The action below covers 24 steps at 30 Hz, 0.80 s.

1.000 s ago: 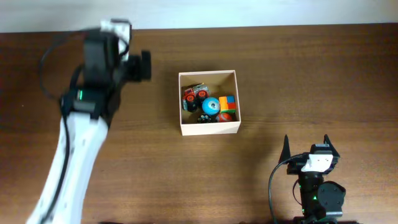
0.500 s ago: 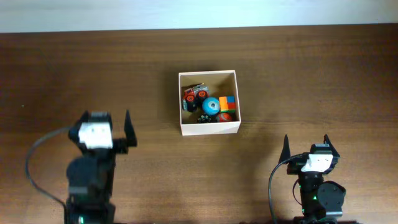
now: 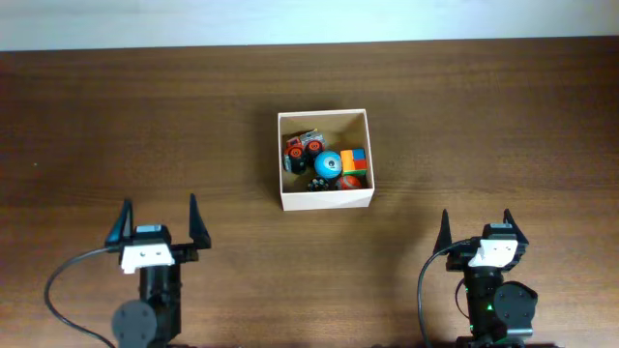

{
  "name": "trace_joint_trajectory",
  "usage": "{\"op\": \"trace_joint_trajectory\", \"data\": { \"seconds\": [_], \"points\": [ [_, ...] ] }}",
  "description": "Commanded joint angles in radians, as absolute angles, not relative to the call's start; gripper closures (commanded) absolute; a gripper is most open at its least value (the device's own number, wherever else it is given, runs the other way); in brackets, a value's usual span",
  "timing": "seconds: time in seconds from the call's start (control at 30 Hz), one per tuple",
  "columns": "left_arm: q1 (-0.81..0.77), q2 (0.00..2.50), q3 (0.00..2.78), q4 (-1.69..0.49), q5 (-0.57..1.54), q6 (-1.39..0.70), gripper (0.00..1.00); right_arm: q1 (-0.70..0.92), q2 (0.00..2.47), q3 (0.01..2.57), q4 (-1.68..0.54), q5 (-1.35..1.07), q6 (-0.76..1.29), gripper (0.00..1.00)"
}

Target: Pack container

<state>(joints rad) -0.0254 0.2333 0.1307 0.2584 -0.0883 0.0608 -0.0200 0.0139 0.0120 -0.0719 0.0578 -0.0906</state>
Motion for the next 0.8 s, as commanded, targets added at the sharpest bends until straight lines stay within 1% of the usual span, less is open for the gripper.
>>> {"op": "trace_joint_trajectory", "data": {
  "seconds": [0.0, 0.1, 0.3, 0.6, 0.77],
  "points": [
    [-0.021, 0.211, 0.051, 0.377, -0.067, 0.073, 0.01, -0.028, 0.004, 0.006, -0.079, 0.052, -0.100, 0.01],
    [-0.017, 0.210, 0.011, 0.461, -0.067, 0.073, 0.01, -0.028, 0.004, 0.006, -0.079, 0.052, -0.100, 0.01],
    [-0.002, 0.183, 0.009, 0.450, -0.067, 0.073, 0.01, -0.028, 0.004, 0.006, -0.079, 0.052, -0.100, 0.01],
    [0.036, 0.019, 0.009, 0.237, -0.056, 0.073, 0.01, -0.028, 0.004, 0.006, -0.079, 0.052, -0.100, 0.01],
    [0.036, 0.005, 0.009, 0.157, -0.056, 0.073, 0.01, -0.028, 0.004, 0.006, -0.079, 0.052, -0.100, 0.01]
  ]
}}
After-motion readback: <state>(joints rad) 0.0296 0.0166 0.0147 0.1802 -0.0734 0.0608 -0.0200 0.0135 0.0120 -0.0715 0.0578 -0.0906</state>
